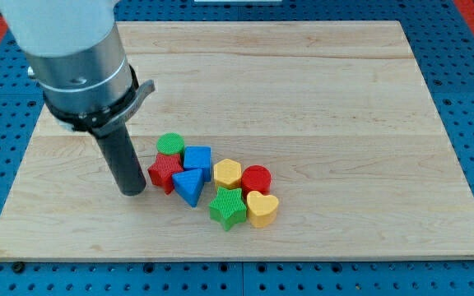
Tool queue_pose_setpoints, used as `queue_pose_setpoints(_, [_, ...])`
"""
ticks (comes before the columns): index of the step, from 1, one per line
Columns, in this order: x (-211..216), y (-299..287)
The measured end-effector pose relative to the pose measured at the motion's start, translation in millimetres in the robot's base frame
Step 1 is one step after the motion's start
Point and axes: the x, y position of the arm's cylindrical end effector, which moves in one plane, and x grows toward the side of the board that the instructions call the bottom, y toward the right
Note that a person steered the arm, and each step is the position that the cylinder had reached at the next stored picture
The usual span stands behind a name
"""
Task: Push red star and green circle into group of blocks
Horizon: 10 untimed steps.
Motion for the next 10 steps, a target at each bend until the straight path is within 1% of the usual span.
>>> queue_pose_setpoints(1, [8,-1])
queue_pose_setpoints(2, [6,-59])
queue_pose_setpoints(3, [-16,-38])
queue_pose_setpoints(4, [-28,-1])
queue_pose_setpoints(5, [-12,44])
queue_pose_setpoints(6, [-4,22])
queue_pose_setpoints(7, [-10,-27])
queue_pose_setpoints(8, [-44,-30])
queue_pose_setpoints(9, [-64,4])
queue_pose_setpoints(10, [-59,33])
